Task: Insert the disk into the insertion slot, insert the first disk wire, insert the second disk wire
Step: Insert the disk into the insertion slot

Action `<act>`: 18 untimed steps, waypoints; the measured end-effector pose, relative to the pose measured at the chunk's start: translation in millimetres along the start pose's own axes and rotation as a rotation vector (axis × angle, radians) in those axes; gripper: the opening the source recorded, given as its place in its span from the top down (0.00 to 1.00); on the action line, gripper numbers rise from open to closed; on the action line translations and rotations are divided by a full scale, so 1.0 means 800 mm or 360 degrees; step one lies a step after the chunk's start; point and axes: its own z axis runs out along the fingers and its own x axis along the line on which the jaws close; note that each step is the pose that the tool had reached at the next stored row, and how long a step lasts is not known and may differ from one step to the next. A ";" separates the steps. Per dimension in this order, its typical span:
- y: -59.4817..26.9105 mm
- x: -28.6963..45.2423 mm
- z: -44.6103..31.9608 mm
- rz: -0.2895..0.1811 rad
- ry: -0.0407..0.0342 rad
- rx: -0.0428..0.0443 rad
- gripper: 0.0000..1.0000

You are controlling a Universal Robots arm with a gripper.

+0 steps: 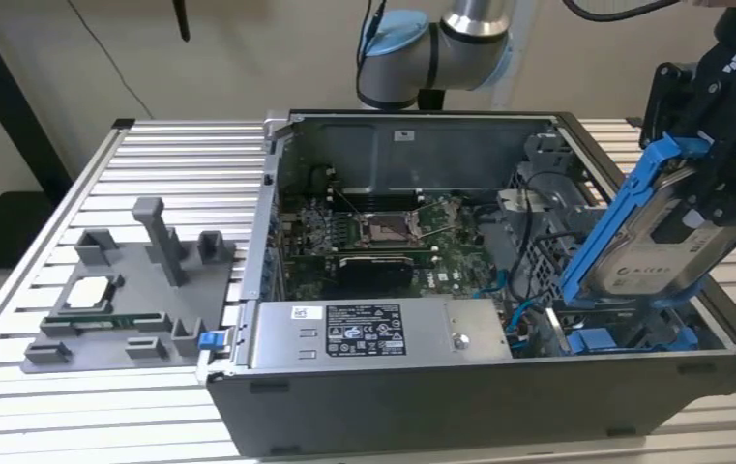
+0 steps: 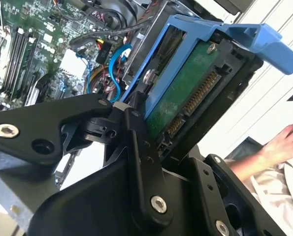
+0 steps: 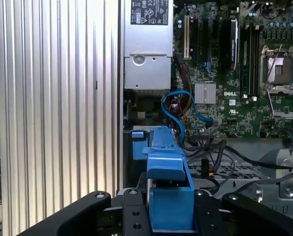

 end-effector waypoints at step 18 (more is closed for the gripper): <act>-0.014 0.0002 0.0383 0.0000 0.0000 -0.0001 1.00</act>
